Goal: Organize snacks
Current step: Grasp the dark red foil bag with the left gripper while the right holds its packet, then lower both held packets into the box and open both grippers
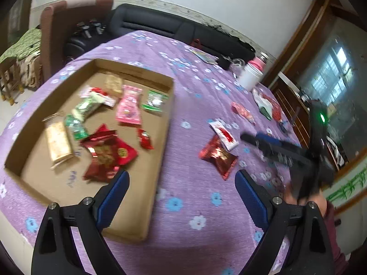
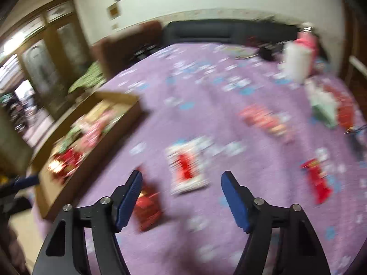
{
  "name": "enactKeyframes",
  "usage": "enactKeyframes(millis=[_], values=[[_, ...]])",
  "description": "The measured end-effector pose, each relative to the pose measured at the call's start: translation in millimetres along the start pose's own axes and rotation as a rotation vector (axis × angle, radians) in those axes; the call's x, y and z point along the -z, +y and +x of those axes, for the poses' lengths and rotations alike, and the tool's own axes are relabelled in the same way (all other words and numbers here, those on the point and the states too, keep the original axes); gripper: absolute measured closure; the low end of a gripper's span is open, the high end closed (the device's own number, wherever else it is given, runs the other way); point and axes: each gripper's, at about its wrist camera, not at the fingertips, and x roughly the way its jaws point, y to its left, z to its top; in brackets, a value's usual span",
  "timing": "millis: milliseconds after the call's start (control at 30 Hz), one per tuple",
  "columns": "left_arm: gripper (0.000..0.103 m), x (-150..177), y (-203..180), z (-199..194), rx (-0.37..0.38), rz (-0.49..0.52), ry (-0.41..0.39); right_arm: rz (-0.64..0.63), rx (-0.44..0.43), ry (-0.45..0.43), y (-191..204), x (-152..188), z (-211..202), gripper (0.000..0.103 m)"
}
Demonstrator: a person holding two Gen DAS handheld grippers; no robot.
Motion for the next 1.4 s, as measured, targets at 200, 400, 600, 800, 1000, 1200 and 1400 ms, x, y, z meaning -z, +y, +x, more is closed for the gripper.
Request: enactKeyframes(millis=[200,400,600,800,1000,1200,1400], values=[[0.010,6,-27,8,-0.007,0.088,0.035,-0.062,0.023,0.060,16,-13,48,0.028],[0.010,7,-51,20,-0.018,0.151,0.055,-0.167,0.050,0.098,30,5,62,0.071],[0.010,2,-65,53,-0.050,0.146,0.113,-0.060,0.155,0.094,-7,6,49,0.072],[0.010,-5,-82,87,-0.067,0.188,0.154,0.107,0.120,0.108,-51,6,44,0.071],[0.010,-14,-95,133,-0.124,0.214,0.203,0.105,0.122,0.105,-48,6,43,0.071],[0.039,-3,-107,152,-0.211,0.345,0.150,0.098,0.124,0.100,-47,5,44,0.071],[0.046,-11,-91,136,-0.153,0.264,0.119,0.098,0.118,0.082,-47,6,42,0.071]])
